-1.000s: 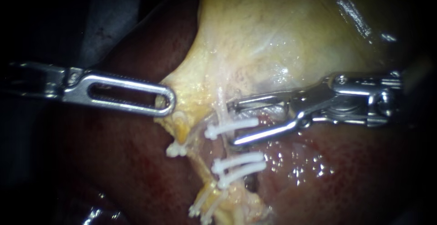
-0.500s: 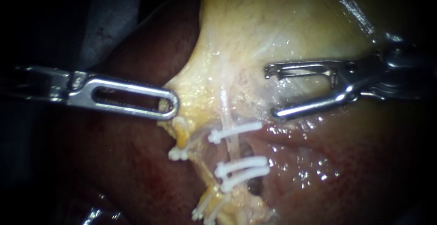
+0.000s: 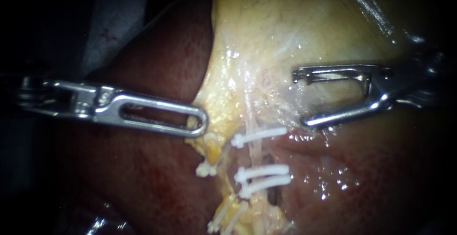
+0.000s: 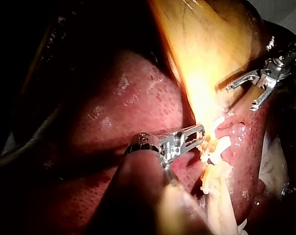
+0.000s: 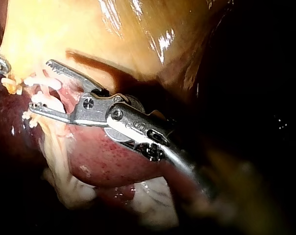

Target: Going back third clip right tube

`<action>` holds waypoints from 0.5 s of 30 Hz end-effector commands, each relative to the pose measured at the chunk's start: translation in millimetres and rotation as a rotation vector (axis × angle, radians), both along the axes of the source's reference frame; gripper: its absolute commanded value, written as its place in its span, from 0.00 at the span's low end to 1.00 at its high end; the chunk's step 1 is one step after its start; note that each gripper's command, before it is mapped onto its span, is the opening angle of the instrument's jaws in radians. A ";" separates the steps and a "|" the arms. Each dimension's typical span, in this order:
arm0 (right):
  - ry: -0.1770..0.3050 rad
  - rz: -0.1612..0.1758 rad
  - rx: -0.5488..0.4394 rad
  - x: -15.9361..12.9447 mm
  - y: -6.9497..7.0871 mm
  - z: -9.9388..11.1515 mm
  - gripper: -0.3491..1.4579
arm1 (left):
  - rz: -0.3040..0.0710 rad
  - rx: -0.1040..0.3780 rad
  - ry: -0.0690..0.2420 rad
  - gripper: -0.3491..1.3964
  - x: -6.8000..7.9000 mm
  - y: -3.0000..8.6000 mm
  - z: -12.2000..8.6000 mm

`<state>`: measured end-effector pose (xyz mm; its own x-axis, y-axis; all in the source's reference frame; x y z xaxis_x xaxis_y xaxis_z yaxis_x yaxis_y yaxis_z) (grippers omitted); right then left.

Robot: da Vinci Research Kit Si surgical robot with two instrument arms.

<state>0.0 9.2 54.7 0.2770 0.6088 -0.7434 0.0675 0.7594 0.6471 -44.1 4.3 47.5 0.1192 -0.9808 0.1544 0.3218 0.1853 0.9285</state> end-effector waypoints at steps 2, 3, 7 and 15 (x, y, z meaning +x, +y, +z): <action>0.000 -0.001 0.000 0.0 0.0 0.0 0.52 | 0.010 0.000 0.001 0.00 -0.9 -0.4 0.4; 0.000 -0.001 0.000 -0.1 -0.1 0.0 0.52 | 0.012 -0.001 0.000 0.00 -1.3 -0.6 0.5; 0.002 -0.002 -0.005 -0.1 -0.1 -0.1 0.52 | 0.020 -0.002 0.001 0.00 -2.2 -0.9 1.1; 0.003 -0.003 -0.011 -0.2 -0.1 -0.2 0.52 | 0.024 -0.003 0.003 0.00 -2.6 -1.1 1.4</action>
